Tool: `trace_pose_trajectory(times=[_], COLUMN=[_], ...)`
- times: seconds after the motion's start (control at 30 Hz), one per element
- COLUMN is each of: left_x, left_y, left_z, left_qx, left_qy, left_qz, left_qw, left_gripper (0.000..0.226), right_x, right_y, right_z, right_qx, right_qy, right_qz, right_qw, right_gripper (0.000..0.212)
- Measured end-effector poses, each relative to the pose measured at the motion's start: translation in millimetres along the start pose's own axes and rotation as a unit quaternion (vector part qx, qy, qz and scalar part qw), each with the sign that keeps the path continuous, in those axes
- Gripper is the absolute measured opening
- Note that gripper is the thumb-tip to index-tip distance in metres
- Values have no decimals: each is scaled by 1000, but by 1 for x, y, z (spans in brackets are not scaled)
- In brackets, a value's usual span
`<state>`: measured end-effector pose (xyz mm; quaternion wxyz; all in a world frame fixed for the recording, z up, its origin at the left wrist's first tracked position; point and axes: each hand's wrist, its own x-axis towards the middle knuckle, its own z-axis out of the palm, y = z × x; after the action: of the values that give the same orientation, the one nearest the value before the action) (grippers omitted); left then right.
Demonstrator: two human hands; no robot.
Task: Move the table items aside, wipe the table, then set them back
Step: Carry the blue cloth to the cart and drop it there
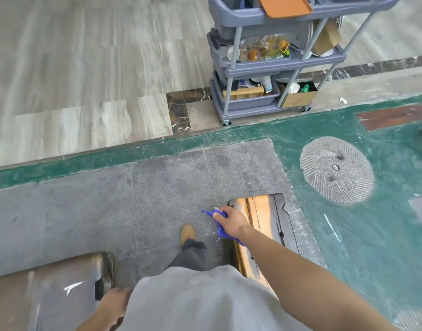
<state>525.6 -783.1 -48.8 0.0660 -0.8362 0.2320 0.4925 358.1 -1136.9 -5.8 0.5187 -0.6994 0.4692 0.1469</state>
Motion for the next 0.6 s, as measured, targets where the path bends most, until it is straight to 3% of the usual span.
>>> trace_pose_trajectory(times=[0.07,0.17,0.33,0.6], left_x=[38,108,118,186], left_y=[-8,-7,108,292], left_z=[-33,-90,-220,-331], left_qx=[14,-61,-103,-16], left_qy=[-18,57,58,26], left_qz=[10,-23,-1,161], left_qw=[1000,996,993,987], left_gripper=[47,30,40,37], right_x=[24,51,78,107], right_y=[-18,-28,-13,40], right_z=[-14,-38,-85,-152], right_qx=[-1,3,21,63], right_qy=[9,36,82,108], right_qz=[18,58,144,281], right_qw=[1000,998,986,952], right_gripper=[30,32,27,21])
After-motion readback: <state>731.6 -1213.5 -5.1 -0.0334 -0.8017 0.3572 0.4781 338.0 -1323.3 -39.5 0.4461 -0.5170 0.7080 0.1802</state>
